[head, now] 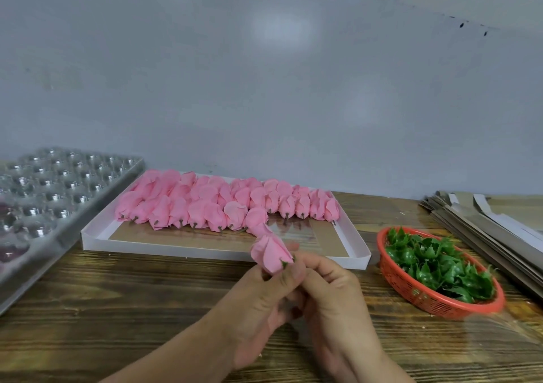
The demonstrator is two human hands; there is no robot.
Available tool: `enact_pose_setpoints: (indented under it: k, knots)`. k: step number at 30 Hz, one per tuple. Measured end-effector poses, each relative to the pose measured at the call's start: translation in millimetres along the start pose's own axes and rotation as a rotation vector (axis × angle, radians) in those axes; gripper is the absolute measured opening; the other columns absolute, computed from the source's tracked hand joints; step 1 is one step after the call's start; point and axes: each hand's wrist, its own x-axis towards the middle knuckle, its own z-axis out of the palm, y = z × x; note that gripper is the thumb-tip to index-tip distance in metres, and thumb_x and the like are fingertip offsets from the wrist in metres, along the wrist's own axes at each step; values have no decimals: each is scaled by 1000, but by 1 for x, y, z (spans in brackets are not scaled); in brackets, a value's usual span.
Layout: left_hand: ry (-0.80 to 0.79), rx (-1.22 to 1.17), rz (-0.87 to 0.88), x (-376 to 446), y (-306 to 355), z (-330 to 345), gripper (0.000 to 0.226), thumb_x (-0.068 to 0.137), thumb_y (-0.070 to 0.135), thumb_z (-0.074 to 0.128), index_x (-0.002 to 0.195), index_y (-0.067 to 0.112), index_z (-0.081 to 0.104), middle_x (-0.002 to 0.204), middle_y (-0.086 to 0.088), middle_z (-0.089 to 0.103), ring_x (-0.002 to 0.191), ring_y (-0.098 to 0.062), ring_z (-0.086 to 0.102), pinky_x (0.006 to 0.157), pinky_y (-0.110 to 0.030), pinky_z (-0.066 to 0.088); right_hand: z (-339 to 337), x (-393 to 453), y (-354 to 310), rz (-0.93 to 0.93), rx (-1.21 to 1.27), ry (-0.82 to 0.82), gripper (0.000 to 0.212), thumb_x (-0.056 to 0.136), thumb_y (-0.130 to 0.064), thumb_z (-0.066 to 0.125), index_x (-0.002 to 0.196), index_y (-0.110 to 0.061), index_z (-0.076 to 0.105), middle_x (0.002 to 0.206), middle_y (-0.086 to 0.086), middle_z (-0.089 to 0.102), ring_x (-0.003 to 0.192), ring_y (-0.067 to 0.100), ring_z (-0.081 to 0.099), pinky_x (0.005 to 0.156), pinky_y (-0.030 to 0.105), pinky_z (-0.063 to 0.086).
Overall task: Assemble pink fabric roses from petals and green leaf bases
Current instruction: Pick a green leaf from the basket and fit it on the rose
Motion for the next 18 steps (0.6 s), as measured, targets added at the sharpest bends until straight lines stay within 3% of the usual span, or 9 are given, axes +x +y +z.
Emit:
enact_pose_setpoints:
  k: [3,6,7,10,14,16,18]
  knots:
    - [-42,71,21,-2,5,-1,77,41,41,96,112,29,67,92,-11,61,79,-14,60,78,-27,53,1,0,-4,63,104,-45,20,53,-10,69,71,-2,74,73,20,70,55,19,66,48,24,52]
    - [89,250,37,-1,3,-1,91,49,26,87,132,23,48,104,2,73,102,-9,66,85,-22,51,0,0,-2,85,138,-31,19,52,-8,68,70,-2,74,74,22,70,58,23,66,51,28,54]
    - [117,266,38,-1,3,0,95,49,29,87,134,22,45,105,3,73,100,-11,66,83,-23,52,1,0,-2,86,136,-29,19,52,-8,69,70,-3,74,76,22,70,59,24,66,52,28,54]
    - [105,186,28,-2,7,-2,94,36,46,94,120,22,60,95,-5,69,75,-15,62,67,-27,52,3,0,-1,110,121,-56,25,47,-7,79,71,-1,73,80,25,70,61,23,66,51,27,55]
    - [72,93,18,-2,16,-3,39,52,33,86,85,16,76,102,-15,64,81,-18,55,49,-15,40,3,0,-1,193,183,-104,33,50,-11,74,76,8,71,74,26,66,52,22,62,47,24,55]
    - [88,38,-8,-2,16,0,40,49,38,91,80,17,77,105,-14,60,86,-23,47,50,-16,37,4,-1,-3,197,199,-128,22,56,-8,68,73,5,72,67,22,65,47,21,61,44,23,54]
    - [123,-43,-36,-3,17,3,43,50,39,89,82,12,78,96,-11,60,70,-15,45,46,-14,34,3,-2,-2,181,188,-137,18,60,-6,66,72,4,73,64,21,65,45,20,60,43,23,53]
